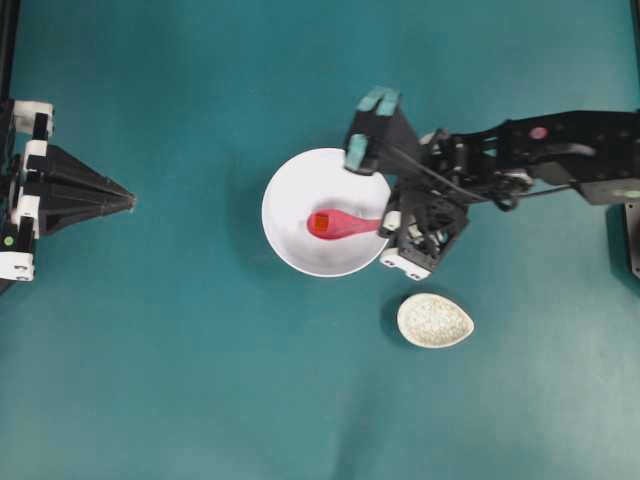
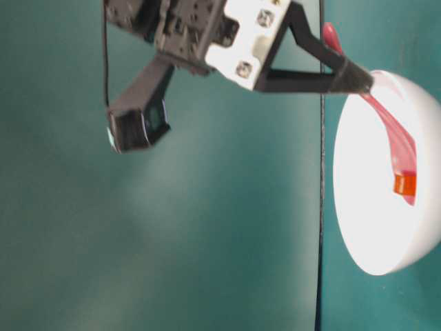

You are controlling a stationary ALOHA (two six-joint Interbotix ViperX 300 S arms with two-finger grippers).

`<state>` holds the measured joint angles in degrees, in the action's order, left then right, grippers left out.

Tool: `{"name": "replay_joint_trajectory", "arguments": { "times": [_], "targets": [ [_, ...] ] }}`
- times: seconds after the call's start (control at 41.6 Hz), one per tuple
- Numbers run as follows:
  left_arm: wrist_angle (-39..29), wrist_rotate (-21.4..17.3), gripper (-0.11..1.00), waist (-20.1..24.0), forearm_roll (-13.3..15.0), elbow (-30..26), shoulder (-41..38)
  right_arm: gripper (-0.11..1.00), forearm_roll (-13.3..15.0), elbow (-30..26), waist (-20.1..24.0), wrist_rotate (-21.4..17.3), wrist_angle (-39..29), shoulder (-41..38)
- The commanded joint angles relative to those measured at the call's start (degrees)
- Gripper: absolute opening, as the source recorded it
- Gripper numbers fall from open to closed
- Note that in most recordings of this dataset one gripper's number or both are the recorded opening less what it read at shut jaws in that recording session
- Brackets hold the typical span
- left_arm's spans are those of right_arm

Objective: Grip the spoon and scoop the red block from the bowl with right arm.
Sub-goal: 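Lift the spoon carrying the red cube up out of the bowl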

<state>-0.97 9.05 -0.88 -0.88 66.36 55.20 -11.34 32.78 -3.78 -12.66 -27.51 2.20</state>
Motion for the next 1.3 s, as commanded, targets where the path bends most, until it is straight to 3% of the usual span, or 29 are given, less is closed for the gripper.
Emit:
{"name": "replay_joint_trajectory", "arguments": {
  "times": [0.0,0.168,0.576,1.056,1.273],
  "targets": [
    [0.26,0.09,0.0,-0.09,-0.18,-1.67,-0.18,0.22,-0.26,2.02,0.35,-0.09,3.78,3.87],
    [0.26,0.44,0.0,-0.18,-0.18,-1.76,0.0,0.22,-0.18,5.01,0.44,-0.18,7.65,8.7],
    [-1.85,1.49,0.0,-0.09,-0.09,-2.2,2.81,0.22,-0.09,2.46,0.44,-0.18,4.31,19.42],
    [-5.36,0.35,0.0,-0.09,-0.09,-2.02,2.37,0.22,-0.26,-0.79,0.18,-0.35,1.49,21.27],
    [-5.54,0.35,0.0,-0.09,-0.09,-1.93,2.11,0.22,-0.35,-0.7,0.18,-2.37,1.14,21.36]
  ]
}}
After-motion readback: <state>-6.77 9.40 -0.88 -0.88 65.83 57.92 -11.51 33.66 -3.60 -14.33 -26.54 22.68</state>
